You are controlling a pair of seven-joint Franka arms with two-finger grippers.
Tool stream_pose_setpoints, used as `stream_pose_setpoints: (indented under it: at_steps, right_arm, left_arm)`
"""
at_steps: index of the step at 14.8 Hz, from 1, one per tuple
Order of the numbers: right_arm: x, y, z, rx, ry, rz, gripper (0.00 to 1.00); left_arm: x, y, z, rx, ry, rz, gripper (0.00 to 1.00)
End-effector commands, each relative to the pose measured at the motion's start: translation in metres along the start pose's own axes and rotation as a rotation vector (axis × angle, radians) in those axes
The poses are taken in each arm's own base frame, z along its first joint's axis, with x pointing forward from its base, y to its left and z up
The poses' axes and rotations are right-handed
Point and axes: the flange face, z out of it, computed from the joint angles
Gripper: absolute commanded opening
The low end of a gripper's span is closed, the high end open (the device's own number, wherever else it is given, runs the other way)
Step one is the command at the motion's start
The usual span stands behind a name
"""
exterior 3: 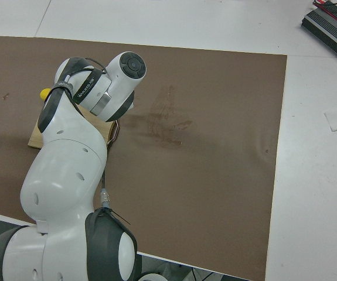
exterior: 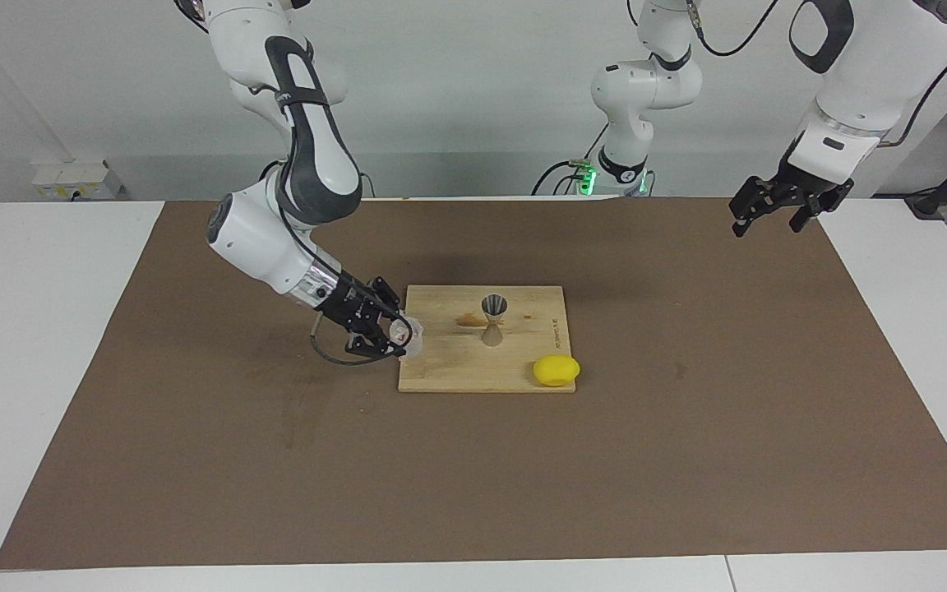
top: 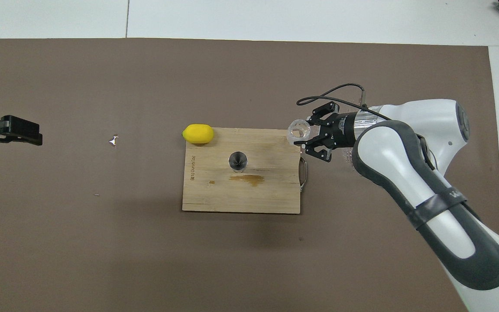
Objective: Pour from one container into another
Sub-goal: 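Lift the glass cup and carry it above the metal cup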
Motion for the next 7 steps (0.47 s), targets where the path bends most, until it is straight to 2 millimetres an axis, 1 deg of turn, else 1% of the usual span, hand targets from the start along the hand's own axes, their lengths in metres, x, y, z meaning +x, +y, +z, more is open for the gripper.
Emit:
stream_pose_setpoints:
  at_steps: [1,6,7]
  right_arm:
    - [-0.027,0.009,0.011,0.031,0.012,0.014,0.07]
    - [-0.084,0.033,0.032,0.030,0.139,-0.065,0.07]
    - [-0.091,0.033,0.031,0.046,0.157,-0.068,0.07]
  left_arm:
    - [-0.003,-0.003,0.000,0.013,0.006,-0.010,1.00]
    - [-0.003,-0.003,0.000,0.012,0.009,-0.008,1.00]
    - [-0.003,-0.003,0.000,0.012,0.009,-0.008,1.00]
